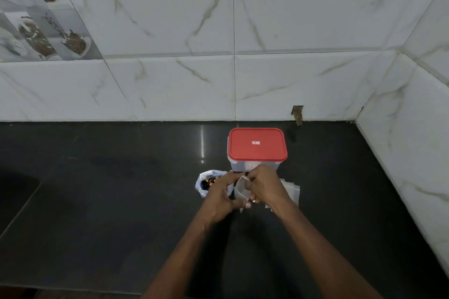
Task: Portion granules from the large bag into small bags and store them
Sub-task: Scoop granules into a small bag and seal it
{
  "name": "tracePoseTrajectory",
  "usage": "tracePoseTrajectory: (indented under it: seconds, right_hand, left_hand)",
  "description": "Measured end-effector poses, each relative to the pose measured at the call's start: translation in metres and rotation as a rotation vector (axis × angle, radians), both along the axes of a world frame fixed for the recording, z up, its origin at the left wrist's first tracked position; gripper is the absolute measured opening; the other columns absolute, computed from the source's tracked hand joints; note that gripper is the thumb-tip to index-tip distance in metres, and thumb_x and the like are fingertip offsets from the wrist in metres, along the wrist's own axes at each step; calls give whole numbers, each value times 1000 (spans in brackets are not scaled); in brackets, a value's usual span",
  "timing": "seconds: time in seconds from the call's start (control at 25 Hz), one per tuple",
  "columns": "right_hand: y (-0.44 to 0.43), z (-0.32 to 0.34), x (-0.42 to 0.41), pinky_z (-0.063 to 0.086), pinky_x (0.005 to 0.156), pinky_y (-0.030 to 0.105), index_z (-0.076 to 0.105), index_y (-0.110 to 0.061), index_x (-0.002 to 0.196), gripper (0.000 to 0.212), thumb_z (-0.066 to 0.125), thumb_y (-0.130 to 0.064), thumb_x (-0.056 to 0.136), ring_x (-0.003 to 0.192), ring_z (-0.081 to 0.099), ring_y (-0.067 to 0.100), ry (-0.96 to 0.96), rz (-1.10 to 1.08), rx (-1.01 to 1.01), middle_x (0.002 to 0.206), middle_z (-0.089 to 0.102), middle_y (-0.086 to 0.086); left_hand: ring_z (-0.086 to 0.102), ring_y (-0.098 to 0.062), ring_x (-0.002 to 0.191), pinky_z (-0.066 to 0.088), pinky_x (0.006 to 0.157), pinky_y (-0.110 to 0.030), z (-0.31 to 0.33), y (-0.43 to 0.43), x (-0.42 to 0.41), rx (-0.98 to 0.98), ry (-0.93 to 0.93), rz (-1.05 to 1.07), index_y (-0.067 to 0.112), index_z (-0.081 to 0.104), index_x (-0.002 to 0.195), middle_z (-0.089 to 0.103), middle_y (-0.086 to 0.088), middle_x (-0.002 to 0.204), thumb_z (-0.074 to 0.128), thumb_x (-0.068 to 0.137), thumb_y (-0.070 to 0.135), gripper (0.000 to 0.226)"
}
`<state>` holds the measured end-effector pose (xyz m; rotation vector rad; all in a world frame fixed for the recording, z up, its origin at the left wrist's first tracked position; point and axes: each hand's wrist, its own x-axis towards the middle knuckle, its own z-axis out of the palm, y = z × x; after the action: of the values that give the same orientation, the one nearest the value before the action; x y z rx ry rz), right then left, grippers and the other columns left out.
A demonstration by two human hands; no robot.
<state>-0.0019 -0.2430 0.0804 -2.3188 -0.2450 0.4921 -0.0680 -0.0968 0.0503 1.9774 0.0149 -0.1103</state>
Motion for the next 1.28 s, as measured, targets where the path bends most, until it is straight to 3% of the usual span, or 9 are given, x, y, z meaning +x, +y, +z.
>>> tracePoseTrajectory:
  seconds: [0.2,0.36,0.44,0.56,0.8,0.96,1.04,1.16,1.28]
  right_hand:
    - [-1,-21,6,50,47,27,70,2,78,29,62,-21,94,47,61,18,130,-236,284,61,66,15]
    - [9,-70,5,54,71,32,66,-5,94,18,53,-17,96,85,69,25,-41,-282,-302,92,70,10]
    - [24,-83,-2,48,75,29,63,-8,111,20,48,-15,99,98,66,22,-60,-241,-463,108,67,7]
    - [35,-92,0,50,80,27,59,-10,119,24,43,-9,100,102,63,18,-112,-238,-563,115,62,5]
    - [32,-77,-11,42,63,33,55,-14,117,22,46,-26,101,86,66,26,-282,-364,-466,104,63,6]
    - [45,-65,-41,47,57,30,65,-17,99,13,54,-24,97,68,58,16,-449,-224,-244,85,60,1]
    - [60,-71,-51,47,48,23,68,-17,91,6,71,-20,86,56,53,8,-500,-108,-239,82,59,0]
    - [78,-82,-45,47,38,20,69,-15,81,30,90,-14,61,46,52,9,-521,29,-349,83,59,2]
    - [86,-84,-30,47,36,21,71,-11,80,41,94,-7,47,48,58,11,-556,103,-408,85,63,7]
  left_hand:
    - [64,8,106,55,92,-25,-14,15,-9,-147,-80,236,22,72,114,65,35,111,81,78,0,44]
    - [72,-17,107,58,94,-42,-30,37,-14,-270,-75,368,24,75,113,76,5,113,85,77,10,40]
    - [73,-21,103,58,89,-37,-31,44,-17,-346,-78,400,27,76,108,78,-1,108,83,75,8,38]
    - [73,-23,106,58,91,-31,-26,59,-20,-450,-126,454,12,73,114,77,-6,111,78,81,-6,38]
    - [71,-17,111,56,94,-34,-33,91,-30,-524,-86,511,16,71,119,76,0,116,73,85,-3,39]
    - [70,-18,113,53,99,-40,-45,93,-30,-573,-50,517,15,71,121,76,-2,117,73,85,-1,39]
    - [70,-20,113,53,98,-41,-46,90,-28,-600,-41,509,14,71,121,76,-4,117,73,85,0,38]
    - [72,-26,110,56,92,-37,-51,86,-24,-640,-34,478,12,71,120,76,-9,115,71,87,-1,36]
    - [73,-26,107,58,85,-27,-53,83,-20,-647,-33,477,12,72,117,77,-10,112,70,88,-2,33]
